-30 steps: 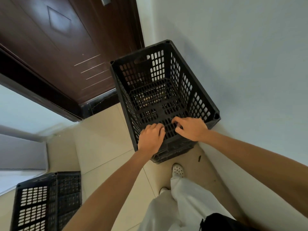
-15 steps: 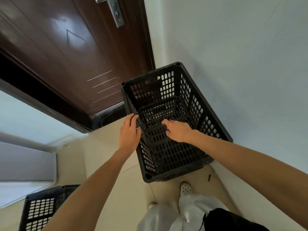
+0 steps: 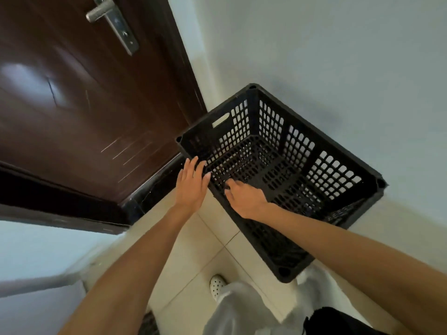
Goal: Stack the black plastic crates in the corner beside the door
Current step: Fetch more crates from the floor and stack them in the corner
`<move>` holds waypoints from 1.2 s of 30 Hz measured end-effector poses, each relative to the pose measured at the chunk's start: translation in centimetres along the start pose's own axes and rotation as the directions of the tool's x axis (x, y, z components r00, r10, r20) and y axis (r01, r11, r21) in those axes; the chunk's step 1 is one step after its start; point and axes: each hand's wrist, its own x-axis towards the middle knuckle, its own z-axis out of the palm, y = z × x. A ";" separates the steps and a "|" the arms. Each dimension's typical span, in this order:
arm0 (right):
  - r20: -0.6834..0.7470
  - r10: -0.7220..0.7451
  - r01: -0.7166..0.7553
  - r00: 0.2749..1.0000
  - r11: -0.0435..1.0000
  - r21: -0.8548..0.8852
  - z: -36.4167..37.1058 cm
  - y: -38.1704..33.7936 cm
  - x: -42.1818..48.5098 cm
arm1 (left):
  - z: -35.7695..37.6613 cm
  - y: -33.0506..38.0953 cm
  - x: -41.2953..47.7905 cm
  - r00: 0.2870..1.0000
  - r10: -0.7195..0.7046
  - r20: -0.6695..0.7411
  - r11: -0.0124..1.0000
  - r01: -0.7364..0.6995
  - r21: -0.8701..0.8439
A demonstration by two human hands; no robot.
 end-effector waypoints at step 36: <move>-0.250 0.258 -0.150 0.933 0.912 0.383 1.3 -3.4 5.5 | -2.1 -3.3 12.9 0.732 0.671 0.117 0.718 -0.681 0.141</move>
